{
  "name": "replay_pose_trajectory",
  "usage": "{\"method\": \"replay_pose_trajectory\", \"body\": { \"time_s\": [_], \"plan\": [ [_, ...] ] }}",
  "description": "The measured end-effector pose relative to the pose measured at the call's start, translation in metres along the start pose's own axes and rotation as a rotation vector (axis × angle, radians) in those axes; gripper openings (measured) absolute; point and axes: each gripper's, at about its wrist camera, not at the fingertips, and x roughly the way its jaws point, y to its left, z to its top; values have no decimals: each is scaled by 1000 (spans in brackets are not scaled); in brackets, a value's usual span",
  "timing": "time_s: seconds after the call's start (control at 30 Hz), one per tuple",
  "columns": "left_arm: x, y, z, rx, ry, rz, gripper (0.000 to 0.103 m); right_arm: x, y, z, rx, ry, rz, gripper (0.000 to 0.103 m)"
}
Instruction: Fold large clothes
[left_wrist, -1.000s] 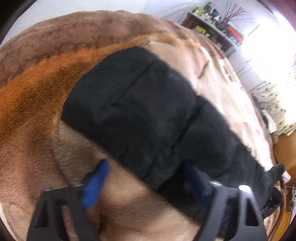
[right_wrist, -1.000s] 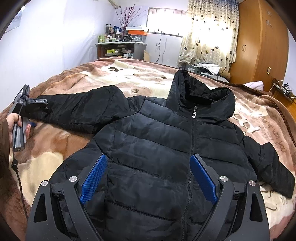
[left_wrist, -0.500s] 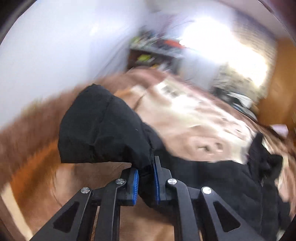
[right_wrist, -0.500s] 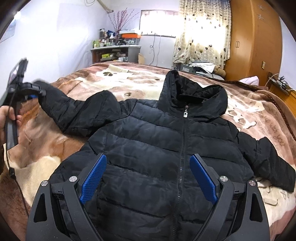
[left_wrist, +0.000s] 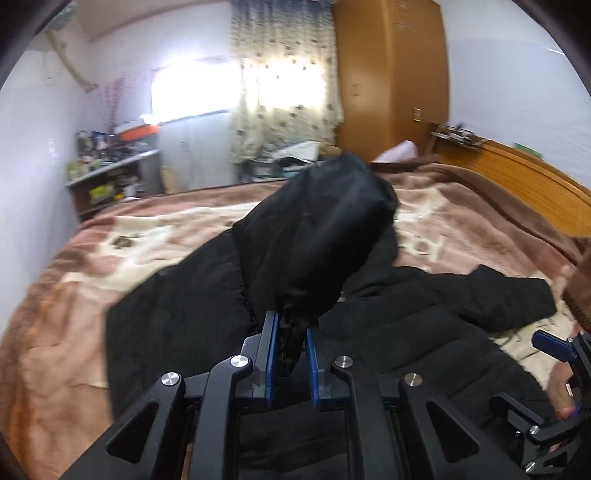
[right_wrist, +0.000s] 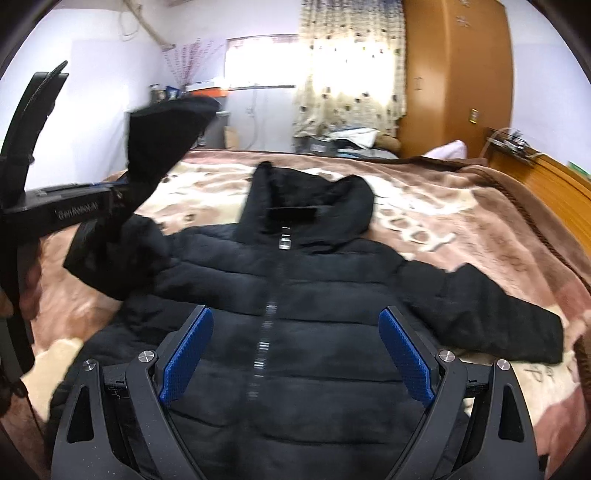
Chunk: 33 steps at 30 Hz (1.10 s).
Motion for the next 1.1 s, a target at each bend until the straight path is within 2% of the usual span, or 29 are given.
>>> {"method": "replay_pose_trajectory", "body": {
  "time_s": [0.33,0.47,0.6,0.7,0.77,0.83,0.87,0.97,1.03,1.1],
  "plan": [
    [79,-90,-21,-29,143,-142,14,10,-69,-16,76,36,-70,91],
    [104,-115,-31,-28,196,-163,14,18,-90,-23,104,61,-78,91],
    [121,-122,-39,-31,253,-202,14,29,-104,-27,142,94,-56,91],
    [131,-118,-46,-42,303,-219,20,39,-112,-26,177,117,-12,91],
    [125,-108,-45,-51,303,-241,51,48,-117,-23,202,127,26,91],
    [107,-92,-40,-42,252,-264,64,58,-124,-19,251,141,77,91],
    [97,-83,-36,-40,226,-269,64,66,-131,-18,309,152,130,91],
    [73,-50,-23,-42,186,-239,65,92,-135,-13,358,210,181,91],
    [66,-28,-16,-23,185,-174,66,108,-132,-10,359,232,181,91],
    [72,-1,-14,4,203,-48,66,128,-130,-10,375,270,176,91]
  ]
}}
